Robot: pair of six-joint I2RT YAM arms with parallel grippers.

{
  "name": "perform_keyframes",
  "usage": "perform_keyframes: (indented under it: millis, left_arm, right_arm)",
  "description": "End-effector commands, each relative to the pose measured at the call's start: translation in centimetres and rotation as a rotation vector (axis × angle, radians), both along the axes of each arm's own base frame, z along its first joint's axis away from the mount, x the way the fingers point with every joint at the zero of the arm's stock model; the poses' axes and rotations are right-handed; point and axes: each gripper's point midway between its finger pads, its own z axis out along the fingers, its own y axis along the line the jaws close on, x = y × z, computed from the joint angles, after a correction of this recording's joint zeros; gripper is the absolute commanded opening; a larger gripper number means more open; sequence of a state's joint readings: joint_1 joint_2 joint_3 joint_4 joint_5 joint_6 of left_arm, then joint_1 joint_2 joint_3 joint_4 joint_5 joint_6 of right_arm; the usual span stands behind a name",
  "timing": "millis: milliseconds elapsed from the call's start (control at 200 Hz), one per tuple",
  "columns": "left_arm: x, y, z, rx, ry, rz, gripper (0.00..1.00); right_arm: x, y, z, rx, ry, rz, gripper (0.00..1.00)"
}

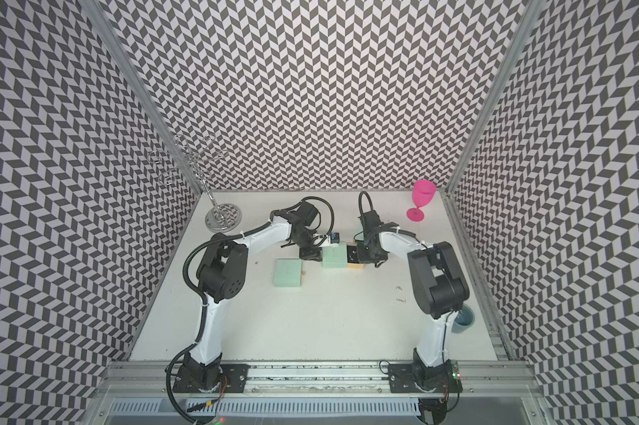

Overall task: Place the earrings into the drawer-style jewelry box
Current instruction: Close the drawer of the jewelry box.

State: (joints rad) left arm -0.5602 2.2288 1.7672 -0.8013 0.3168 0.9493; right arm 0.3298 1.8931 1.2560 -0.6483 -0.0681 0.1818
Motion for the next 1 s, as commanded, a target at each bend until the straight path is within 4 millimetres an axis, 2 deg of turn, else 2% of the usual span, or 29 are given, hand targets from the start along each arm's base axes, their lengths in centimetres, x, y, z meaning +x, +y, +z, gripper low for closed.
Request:
perform_keyframes:
  millis: [0, 205, 441, 526, 616, 821, 996]
  left_arm:
    - [0.2, -2.6, 0.9, -0.082, -0.015, -0.044, 0.47]
    - [0.3, -2.7, 0.8, -0.083, -0.010, -0.048, 0.47]
    - [-0.1, -1.4, 1.5, -0.088, -0.032, -0.052, 0.48]
    - [-0.6, -0.9, 1.2, -0.072, -0.029, -0.063, 0.48]
    - [-1.0, -0.8, 0.6, -0.066, -0.013, -0.062, 0.47]
    - [-0.8, -2.1, 1.2, -0.101, -0.008, -0.054, 0.48]
    - [-0.4, -2.7, 1.7, -0.117, -0.003, -0.053, 0.48]
  right_arm:
    - [1.0, 3.3, 1.6, 0.120, -0.058, 0.102, 0.11]
    - [0.7, 4.6, 1.9, 0.153, -0.055, 0.158, 0.10]
    - [-0.7, 3.9, 1.6, 0.119, -0.037, 0.168, 0.10]
    - [-1.4, 3.7, 1.4, 0.119, -0.029, 0.178, 0.10]
    - [-2.0, 4.4, 1.4, 0.166, -0.017, 0.190, 0.10]
    - [-2.8, 6.5, 1.0, 0.226, 0.010, 0.211, 0.10]
    - [-2.7, 7.4, 1.8, 0.261, 0.003, 0.225, 0.12]
